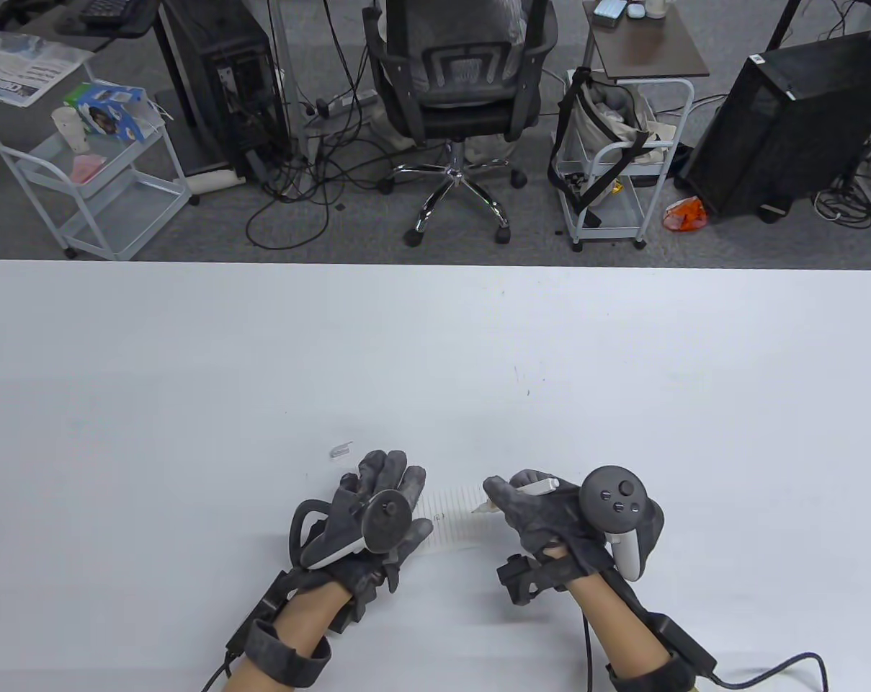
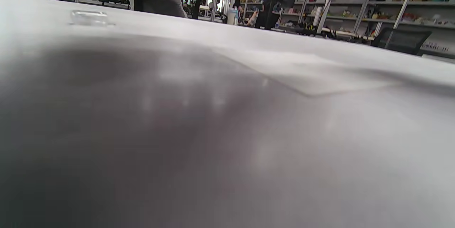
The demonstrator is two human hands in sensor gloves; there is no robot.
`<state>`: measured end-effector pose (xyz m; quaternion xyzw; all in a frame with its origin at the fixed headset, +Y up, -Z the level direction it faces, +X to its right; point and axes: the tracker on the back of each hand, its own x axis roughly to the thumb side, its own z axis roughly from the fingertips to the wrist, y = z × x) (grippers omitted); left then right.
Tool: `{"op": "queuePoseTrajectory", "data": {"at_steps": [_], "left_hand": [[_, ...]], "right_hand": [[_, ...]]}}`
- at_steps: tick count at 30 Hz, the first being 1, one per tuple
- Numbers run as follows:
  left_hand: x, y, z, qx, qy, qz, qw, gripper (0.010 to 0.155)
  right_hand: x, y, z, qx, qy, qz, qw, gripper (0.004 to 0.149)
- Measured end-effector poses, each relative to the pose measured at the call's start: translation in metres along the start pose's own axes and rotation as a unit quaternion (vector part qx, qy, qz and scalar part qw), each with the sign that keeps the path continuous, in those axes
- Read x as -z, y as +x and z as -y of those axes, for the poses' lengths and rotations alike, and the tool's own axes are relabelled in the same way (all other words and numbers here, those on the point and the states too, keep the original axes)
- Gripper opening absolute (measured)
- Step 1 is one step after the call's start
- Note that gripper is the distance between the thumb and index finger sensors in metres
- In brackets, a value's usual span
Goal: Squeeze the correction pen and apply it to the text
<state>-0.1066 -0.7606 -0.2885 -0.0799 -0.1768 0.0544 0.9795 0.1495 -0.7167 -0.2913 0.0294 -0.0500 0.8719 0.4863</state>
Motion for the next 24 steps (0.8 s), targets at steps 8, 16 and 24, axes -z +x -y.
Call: {"op": "queuePoseTrajectory", "data": {"at_steps": [8,16,24], "left_hand": [[0.011,0.01,0.02,0.039,-0.105,0.004,0.994,0.074],[0.012,0.007,0.031,0.021,-0.171,0.015,0.985,0.073],[0.012,0.005,0.033,0.013,-0.188,0.015,0.982,0.072]], "right_hand": [[-0.002,0.015,-0.02,-0.128,-0.003,0.024,0.991,0.036],[0.008,0.031,-0.047,-0.205,0.033,0.027,0.978,0.038],[0.022,0.038,-0.089,-0.298,0.036,0.056,0.952,0.037]]}}
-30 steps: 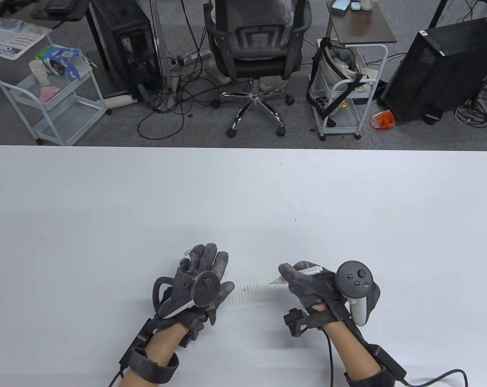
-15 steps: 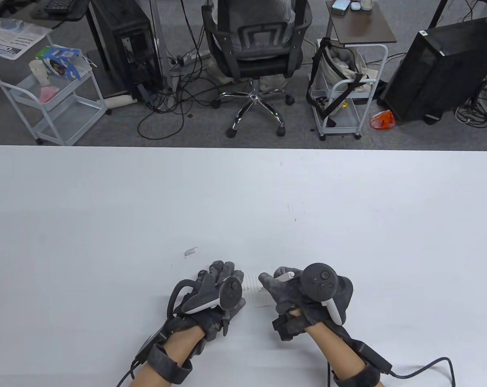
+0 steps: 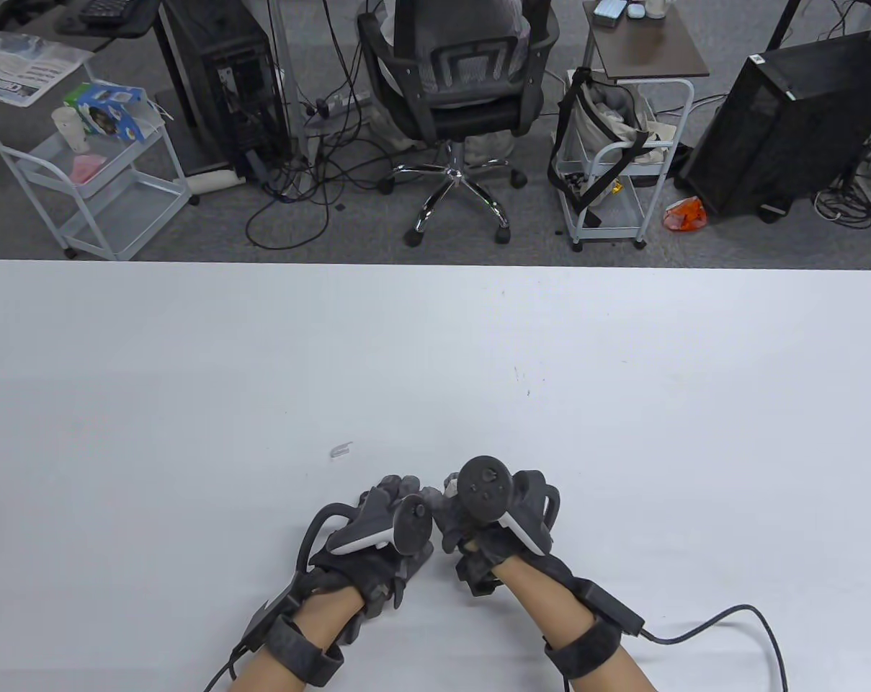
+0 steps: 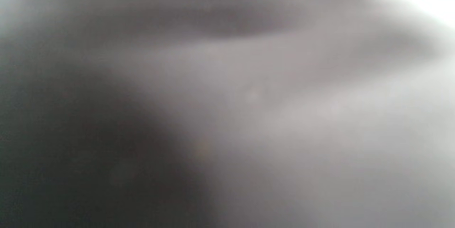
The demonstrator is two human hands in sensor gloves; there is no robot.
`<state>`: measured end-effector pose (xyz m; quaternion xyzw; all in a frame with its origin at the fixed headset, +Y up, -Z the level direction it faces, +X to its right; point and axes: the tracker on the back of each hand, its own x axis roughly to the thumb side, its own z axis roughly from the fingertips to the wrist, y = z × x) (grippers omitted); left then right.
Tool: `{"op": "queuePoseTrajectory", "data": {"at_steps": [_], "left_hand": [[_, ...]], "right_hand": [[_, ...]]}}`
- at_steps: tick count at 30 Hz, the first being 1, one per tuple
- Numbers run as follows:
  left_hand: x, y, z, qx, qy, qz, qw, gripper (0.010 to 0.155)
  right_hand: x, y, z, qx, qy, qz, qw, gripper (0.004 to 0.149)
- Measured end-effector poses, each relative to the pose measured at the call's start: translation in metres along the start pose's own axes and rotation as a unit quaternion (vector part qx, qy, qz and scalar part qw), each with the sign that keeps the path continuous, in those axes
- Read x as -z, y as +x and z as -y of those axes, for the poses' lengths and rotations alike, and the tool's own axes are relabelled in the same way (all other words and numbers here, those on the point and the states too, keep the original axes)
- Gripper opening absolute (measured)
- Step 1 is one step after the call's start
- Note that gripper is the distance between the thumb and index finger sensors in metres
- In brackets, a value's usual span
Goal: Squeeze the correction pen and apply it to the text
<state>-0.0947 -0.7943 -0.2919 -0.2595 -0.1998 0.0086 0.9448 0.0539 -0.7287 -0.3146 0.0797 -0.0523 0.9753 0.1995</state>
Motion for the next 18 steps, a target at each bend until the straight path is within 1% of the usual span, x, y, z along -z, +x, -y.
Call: {"op": "queuePoseTrajectory", "data": {"at_steps": [2,6,10,13,18], "left_hand": [[0.0,0.0,0.0,-0.002,-0.003,0.001,1.0,0.072],[0.0,0.0,0.001,-0.001,-0.008,0.004,1.0,0.072],[0.0,0.002,0.001,0.006,-0.008,0.003,1.0,0.072],[0.0,0.001,0.001,0.006,-0.008,0.004,1.0,0.072],[0.001,0.002,0.001,0.007,-0.008,0.004,1.0,0.072]], "right_hand": [[0.005,0.001,-0.006,-0.013,0.003,0.001,1.0,0.037],[0.008,-0.001,-0.016,0.01,0.01,-0.006,1.0,0.037],[0.007,-0.001,-0.018,-0.017,0.006,0.0,1.0,0.036],[0.007,-0.001,-0.019,-0.002,0.005,0.0,1.0,0.036],[0.007,-0.001,-0.02,-0.011,0.003,0.0,1.0,0.036]]}}
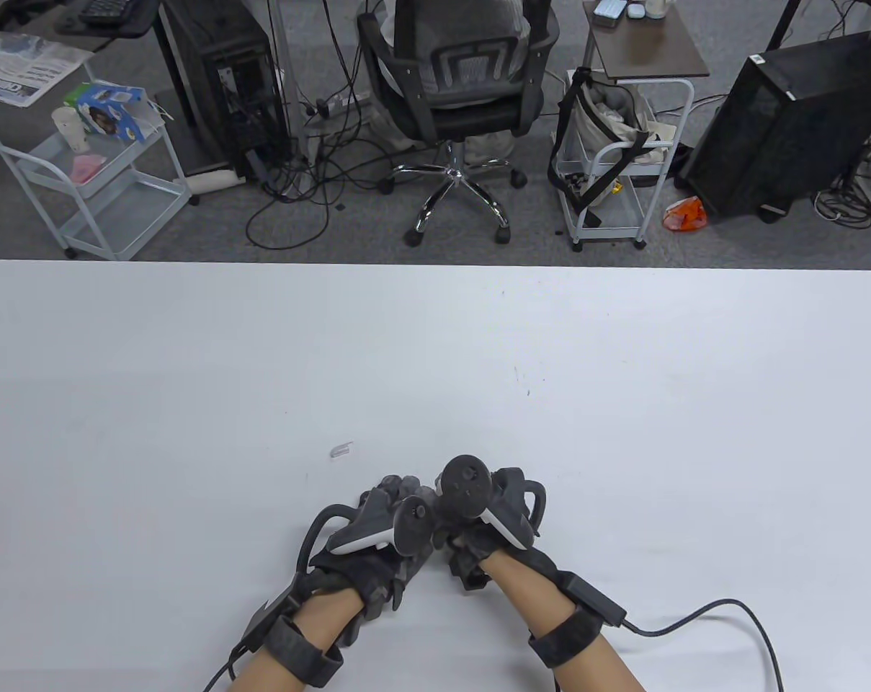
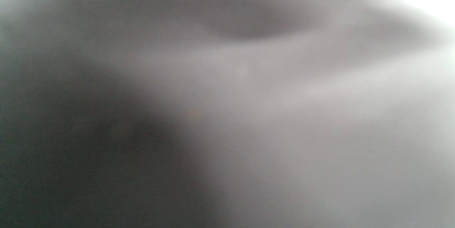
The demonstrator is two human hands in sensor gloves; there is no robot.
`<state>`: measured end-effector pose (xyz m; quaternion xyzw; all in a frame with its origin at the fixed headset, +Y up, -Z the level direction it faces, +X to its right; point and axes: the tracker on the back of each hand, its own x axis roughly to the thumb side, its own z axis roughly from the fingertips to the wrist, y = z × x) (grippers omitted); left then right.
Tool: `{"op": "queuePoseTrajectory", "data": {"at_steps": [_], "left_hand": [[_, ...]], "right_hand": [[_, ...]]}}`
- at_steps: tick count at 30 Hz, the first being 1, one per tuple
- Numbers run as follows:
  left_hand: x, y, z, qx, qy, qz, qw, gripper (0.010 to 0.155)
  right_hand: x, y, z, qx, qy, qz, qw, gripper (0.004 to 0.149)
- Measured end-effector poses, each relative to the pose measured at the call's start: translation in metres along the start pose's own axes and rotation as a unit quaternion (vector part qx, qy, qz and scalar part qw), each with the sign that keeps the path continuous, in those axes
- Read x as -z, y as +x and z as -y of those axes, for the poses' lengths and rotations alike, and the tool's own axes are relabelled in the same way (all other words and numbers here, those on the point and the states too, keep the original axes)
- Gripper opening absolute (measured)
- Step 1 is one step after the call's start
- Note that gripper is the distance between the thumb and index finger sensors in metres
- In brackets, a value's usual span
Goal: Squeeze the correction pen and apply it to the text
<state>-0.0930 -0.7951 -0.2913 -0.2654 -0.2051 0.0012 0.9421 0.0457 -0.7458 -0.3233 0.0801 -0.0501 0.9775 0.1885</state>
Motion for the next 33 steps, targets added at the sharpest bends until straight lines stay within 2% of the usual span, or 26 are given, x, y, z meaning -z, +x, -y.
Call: {"op": "queuePoseTrajectory", "data": {"at_steps": [11,16,33], "left_hand": [[0.0,-0.0001,0.0006,-0.002,-0.004,0.001,1.0,0.072],[0.0,0.0002,0.0009,-0.001,-0.005,0.0,1.0,0.072],[0.0003,0.0001,0.0014,-0.001,-0.008,0.0,1.0,0.073]], "right_hand": [[-0.0009,0.0003,-0.0005,0.016,-0.006,-0.007,1.0,0.035],[-0.0006,-0.0025,-0.0006,0.037,0.014,-0.011,0.999,0.035],[0.0006,-0.0018,-0.0007,0.024,-0.004,-0.011,1.0,0.035]]}}
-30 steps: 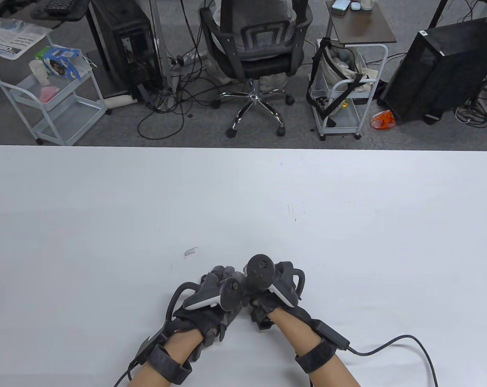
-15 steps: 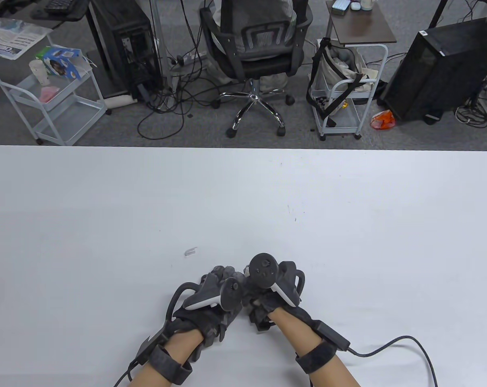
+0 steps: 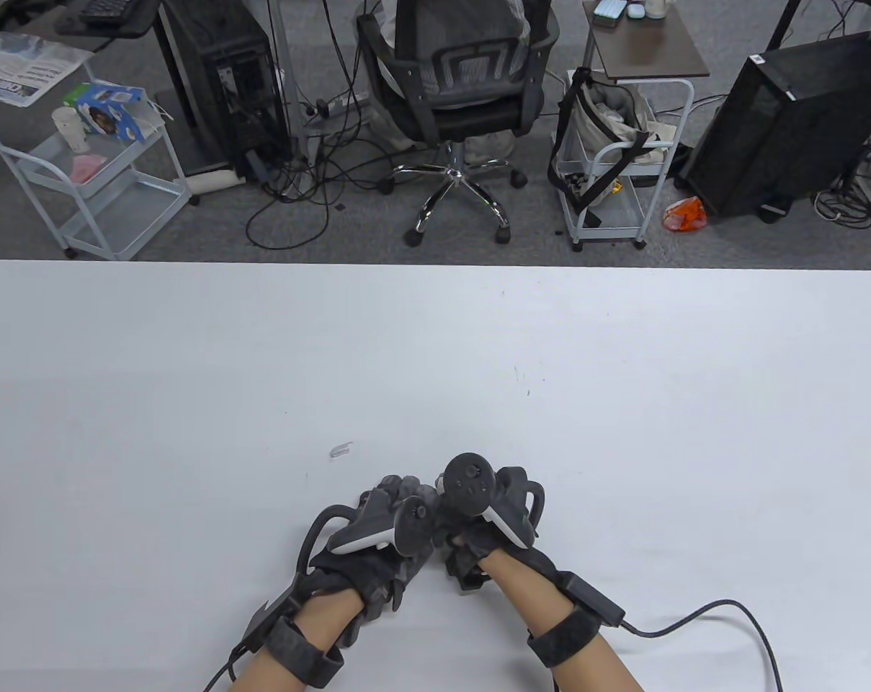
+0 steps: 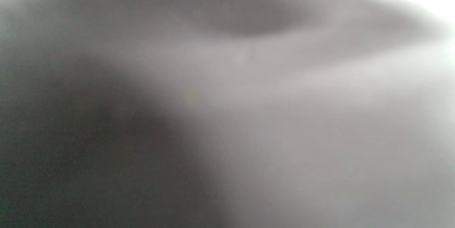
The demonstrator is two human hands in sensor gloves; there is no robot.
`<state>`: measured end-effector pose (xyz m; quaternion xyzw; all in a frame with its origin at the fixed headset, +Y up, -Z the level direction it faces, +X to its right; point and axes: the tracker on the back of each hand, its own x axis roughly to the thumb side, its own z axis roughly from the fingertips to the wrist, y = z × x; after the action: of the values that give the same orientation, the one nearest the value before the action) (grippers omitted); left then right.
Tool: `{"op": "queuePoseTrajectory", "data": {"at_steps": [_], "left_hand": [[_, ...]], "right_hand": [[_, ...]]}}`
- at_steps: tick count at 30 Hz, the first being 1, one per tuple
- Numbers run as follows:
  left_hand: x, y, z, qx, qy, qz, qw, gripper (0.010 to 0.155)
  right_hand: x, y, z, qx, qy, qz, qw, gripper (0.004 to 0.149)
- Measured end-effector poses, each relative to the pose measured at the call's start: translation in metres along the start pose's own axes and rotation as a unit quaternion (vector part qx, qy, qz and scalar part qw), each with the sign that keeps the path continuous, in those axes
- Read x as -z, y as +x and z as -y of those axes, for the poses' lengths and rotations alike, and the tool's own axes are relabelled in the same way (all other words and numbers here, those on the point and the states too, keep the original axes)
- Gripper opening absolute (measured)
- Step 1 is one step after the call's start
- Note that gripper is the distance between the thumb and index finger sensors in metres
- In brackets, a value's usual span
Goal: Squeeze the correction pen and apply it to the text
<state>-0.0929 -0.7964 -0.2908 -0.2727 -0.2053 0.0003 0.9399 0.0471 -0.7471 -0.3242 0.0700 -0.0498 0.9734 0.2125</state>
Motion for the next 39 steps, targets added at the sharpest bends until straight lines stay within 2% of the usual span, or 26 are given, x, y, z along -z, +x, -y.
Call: {"op": "queuePoseTrajectory", "data": {"at_steps": [3,6,11,15,19,30,39], "left_hand": [[0.0,0.0001,0.0001,0.001,0.0,0.0,1.0,0.073],[-0.0001,0.0,0.0003,0.0,-0.001,0.001,1.0,0.073],[0.0001,0.0001,0.0005,0.002,-0.001,0.0,1.0,0.073],[0.0002,0.0001,0.0005,0.001,-0.002,0.0,1.0,0.073],[0.0001,0.0002,0.0005,0.002,-0.002,0.0,1.0,0.073],[0.0003,0.0005,0.0004,0.003,-0.002,-0.001,1.0,0.073],[0.0005,0.0007,0.0006,0.003,-0.002,-0.001,1.0,0.073]], "right_hand": [[-0.0001,0.0001,0.0003,-0.002,-0.004,0.002,1.0,0.035],[0.0001,0.0007,-0.0003,0.005,0.018,0.013,1.0,0.035],[0.0009,-0.0002,-0.0003,-0.004,-0.004,0.003,1.0,0.035],[0.0016,0.0009,-0.0005,0.003,0.022,0.013,1.0,0.035],[0.0011,0.0005,-0.0004,-0.003,0.0,0.005,1.0,0.035],[0.0006,0.0001,0.0013,-0.021,-0.009,0.007,1.0,0.035],[0.0008,-0.0017,0.0018,-0.007,0.014,0.011,1.0,0.035]]}}
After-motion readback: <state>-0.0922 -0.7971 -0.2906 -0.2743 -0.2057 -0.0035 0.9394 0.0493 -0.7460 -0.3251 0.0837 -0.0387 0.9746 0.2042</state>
